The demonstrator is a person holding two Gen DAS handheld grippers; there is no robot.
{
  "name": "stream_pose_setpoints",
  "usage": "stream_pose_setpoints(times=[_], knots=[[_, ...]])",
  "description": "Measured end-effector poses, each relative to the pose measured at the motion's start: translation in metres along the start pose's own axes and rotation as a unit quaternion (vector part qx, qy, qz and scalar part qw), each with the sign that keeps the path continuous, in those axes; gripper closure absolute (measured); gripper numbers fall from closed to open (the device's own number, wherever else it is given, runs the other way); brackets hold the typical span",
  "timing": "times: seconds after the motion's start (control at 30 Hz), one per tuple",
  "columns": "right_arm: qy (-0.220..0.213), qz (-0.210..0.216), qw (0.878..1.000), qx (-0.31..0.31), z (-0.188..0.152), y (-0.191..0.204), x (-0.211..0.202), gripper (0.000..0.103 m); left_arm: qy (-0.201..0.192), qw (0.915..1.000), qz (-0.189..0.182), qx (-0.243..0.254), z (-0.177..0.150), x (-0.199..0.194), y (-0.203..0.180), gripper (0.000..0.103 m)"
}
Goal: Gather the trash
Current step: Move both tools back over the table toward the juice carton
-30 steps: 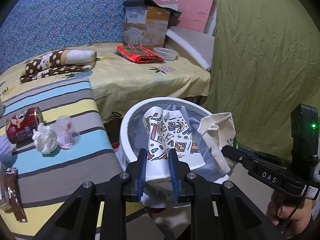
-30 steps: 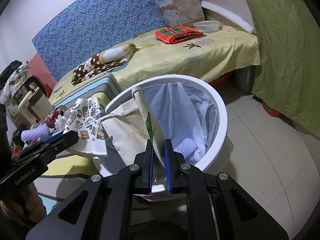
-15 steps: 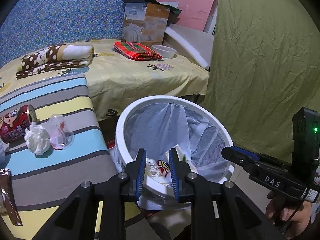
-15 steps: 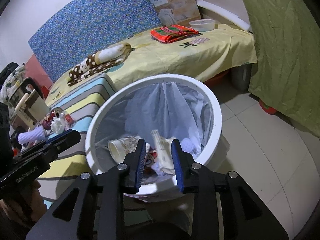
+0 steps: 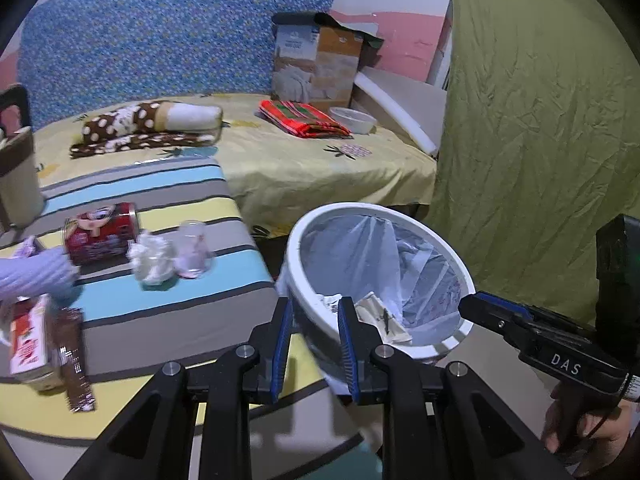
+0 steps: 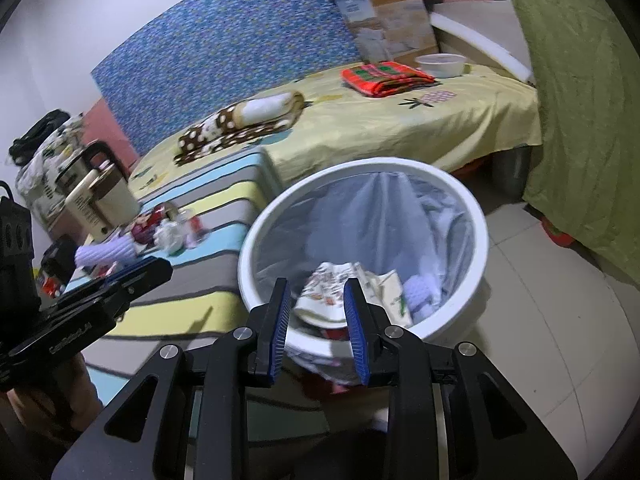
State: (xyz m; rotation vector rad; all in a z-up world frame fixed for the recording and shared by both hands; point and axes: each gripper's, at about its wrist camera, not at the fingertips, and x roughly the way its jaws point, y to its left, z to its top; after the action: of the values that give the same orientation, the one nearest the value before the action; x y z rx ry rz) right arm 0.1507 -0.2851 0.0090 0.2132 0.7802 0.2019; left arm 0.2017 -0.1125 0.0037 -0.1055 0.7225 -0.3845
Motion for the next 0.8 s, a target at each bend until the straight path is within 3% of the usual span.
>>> stream_pose_setpoints(times=[0.47,0.63,0.8], knots=[[-0.004,0.043,0.997,-0.057,-0.013,0.051,-0.014,0.072,-0.03,0.9976,0.056,-0.027,-0.032,-0.068,0.034,0.08],[-0.004,0.062,0.995,-0.074,-0.017,0.068,-0.014,0.061,-0.04,0.9953,0.078,-0.041,-0.043,-0.09,0.048,0.08],[0.0,0.076,0.993,-0.085,-0.022,0.084,-0.013,0.061,-0.039,0.9919,0.107,-0.057,-0.055,-0.104,0.061,0.08]])
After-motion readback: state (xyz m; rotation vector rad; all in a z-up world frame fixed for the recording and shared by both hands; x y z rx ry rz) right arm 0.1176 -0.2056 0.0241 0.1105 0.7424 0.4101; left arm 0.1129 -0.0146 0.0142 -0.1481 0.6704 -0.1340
